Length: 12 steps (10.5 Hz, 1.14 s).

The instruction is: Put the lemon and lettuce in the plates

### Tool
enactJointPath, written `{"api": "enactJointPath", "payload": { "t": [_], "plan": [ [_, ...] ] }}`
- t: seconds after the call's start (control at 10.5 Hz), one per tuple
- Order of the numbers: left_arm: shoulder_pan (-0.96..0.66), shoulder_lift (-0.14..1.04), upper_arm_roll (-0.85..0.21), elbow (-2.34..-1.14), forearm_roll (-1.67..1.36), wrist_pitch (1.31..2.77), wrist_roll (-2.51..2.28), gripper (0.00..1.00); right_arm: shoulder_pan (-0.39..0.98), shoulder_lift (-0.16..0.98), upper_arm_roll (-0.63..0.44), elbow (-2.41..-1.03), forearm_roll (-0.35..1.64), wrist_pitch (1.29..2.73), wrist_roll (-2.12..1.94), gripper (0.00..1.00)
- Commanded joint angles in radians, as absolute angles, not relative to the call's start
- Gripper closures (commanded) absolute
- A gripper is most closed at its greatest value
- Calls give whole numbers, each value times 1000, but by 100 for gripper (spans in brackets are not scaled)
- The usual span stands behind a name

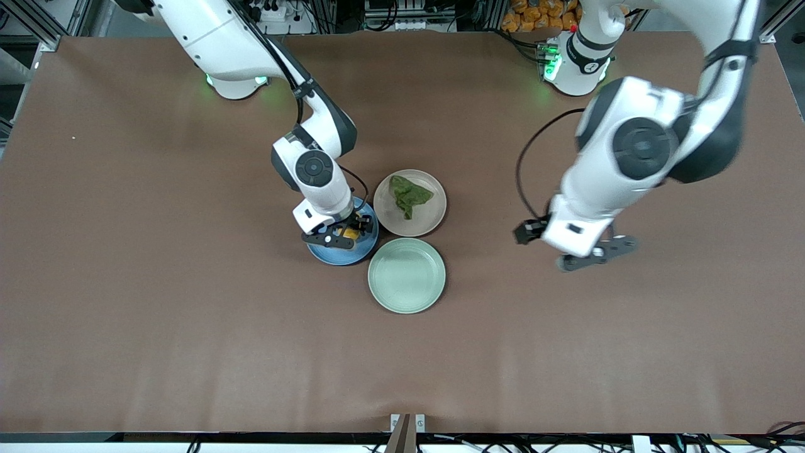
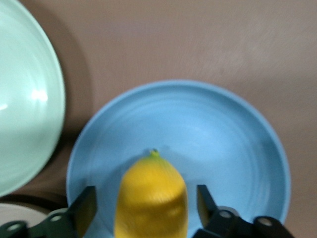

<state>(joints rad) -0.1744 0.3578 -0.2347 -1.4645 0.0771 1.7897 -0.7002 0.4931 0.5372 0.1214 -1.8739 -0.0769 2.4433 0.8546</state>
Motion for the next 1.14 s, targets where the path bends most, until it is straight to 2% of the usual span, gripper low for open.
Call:
{"api": "enactJointPath", "payload": {
  "t": [0.0,0.19,0.38,0.57,0.76,1.05],
  "plan": [
    [-105,299,-244,-1485,98,1766,-635,0,445,395,117,-1873,-98,2317,862,0],
    [-31,276,-247,-1485,94,1763,-515,0,401,283,117,-1853,-97,2208,821,0],
    [15,241,-247,-1483,89,1717,-456,0,344,198,117,-1824,-98,2172,802,0],
    [37,235,-249,-1439,81,1666,-436,0,280,163,124,-1745,-101,2055,682,0],
    [61,233,-249,-1401,80,1620,-431,0,160,137,182,-1659,-103,1907,554,0],
    [142,212,-249,-1401,42,1617,-290,0,82,69,184,-1640,-94,1838,453,0]
  ]
}}
